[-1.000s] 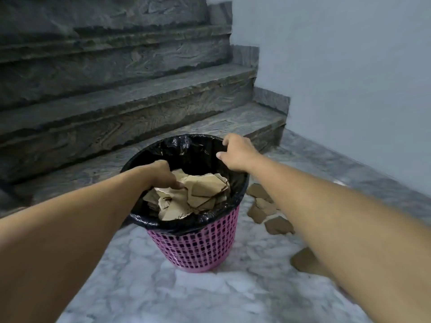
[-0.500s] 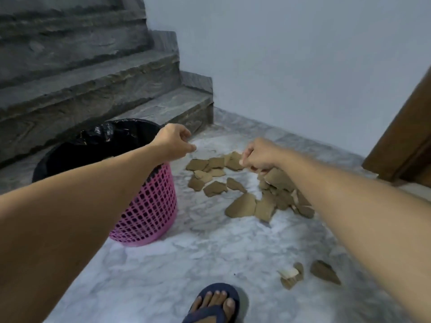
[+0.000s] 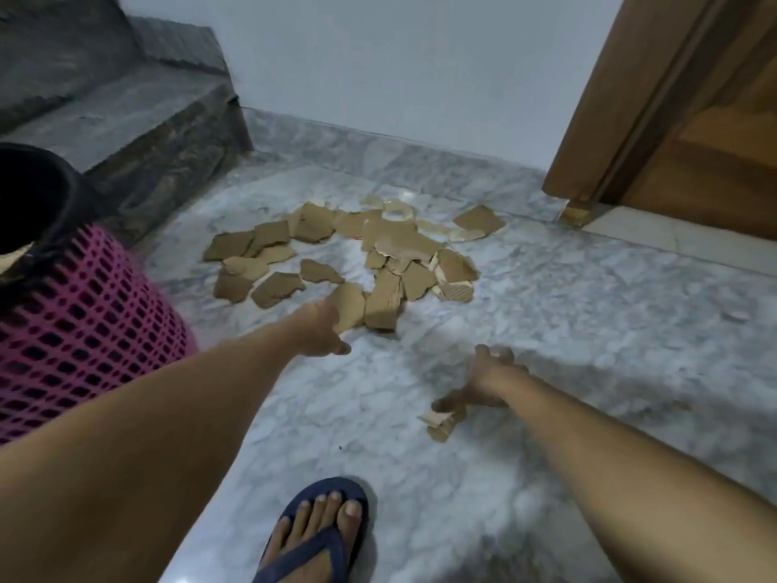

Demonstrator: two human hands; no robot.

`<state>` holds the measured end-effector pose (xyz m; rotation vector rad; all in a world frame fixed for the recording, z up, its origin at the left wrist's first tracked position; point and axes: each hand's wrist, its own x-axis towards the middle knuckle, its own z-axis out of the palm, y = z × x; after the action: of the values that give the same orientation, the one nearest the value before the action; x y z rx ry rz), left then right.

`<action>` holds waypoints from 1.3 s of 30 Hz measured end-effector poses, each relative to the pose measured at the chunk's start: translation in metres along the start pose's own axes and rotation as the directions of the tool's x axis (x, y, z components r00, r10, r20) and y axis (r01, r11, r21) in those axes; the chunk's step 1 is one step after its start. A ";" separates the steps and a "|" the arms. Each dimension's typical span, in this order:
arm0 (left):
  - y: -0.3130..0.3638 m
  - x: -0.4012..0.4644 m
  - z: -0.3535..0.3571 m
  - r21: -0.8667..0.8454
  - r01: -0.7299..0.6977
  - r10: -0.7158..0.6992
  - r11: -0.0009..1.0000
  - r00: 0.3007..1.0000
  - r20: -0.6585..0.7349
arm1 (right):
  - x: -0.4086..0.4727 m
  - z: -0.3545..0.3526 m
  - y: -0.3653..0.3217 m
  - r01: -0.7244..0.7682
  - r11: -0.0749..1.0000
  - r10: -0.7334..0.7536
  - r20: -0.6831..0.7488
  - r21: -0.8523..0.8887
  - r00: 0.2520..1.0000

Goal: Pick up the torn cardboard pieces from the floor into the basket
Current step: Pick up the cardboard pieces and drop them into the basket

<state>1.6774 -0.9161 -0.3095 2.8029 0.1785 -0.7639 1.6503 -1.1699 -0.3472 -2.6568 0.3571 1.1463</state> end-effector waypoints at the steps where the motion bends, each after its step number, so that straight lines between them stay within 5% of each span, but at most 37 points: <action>1: 0.000 0.008 0.009 0.006 0.012 -0.012 1.000 1.000 0.007 | 0.005 0.012 0.003 -0.017 1.000 0.017 0.021 -0.012 1.000; 3: -0.002 0.020 0.020 0.019 0.023 -0.023 1.000 1.000 0.005 | 0.010 0.032 0.006 0.012 0.999 -0.011 0.008 -0.043 1.000; 8: -0.009 0.052 0.033 -0.026 0.015 -0.016 1.000 0.999 -0.037 | 0.023 0.060 0.008 0.218 0.969 -0.246 -0.342 -0.117 0.907; 11: -0.014 0.075 0.039 -0.017 0.001 -0.002 1.000 0.996 -0.087 | 0.039 0.055 0.003 0.344 0.931 -0.364 -0.365 -0.123 0.857; 23: -0.022 0.110 0.038 -0.114 0.118 -0.131 0.986 0.985 -0.111 | 0.103 -0.007 -0.067 0.244 0.949 -0.126 -0.468 0.200 0.875; 26: -0.024 0.110 0.040 -0.088 0.094 -0.105 0.992 0.987 -0.120 | 0.095 -0.023 -0.074 0.292 0.938 -0.221 -0.328 0.186 0.918; 28: -0.025 0.110 0.041 -0.072 0.081 -0.090 0.994 0.987 -0.136 | 0.083 -0.023 -0.069 0.355 0.934 -0.358 -0.096 -0.039 0.929; 30: -0.027 0.112 0.041 -0.056 0.081 -0.089 0.995 0.985 -0.148 | 0.074 -0.016 -0.056 0.456 0.818 -0.474 0.038 -0.350 0.879; 33: -0.027 0.117 0.039 -0.052 0.079 -0.087 0.995 0.983 -0.159 | 0.080 -0.008 -0.038 0.472 0.674 -0.559 0.026 -0.567 0.829; 39: -0.030 0.122 0.035 -0.047 0.085 -0.093 0.995 0.975 -0.201 | 0.092 -0.013 -0.043 0.448 0.712 -0.538 -0.010 -0.540 0.843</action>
<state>1.7598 -0.8888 -0.4069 2.8492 0.3518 -0.4842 1.7332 -1.1455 -0.4018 -3.0085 -0.7299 0.9280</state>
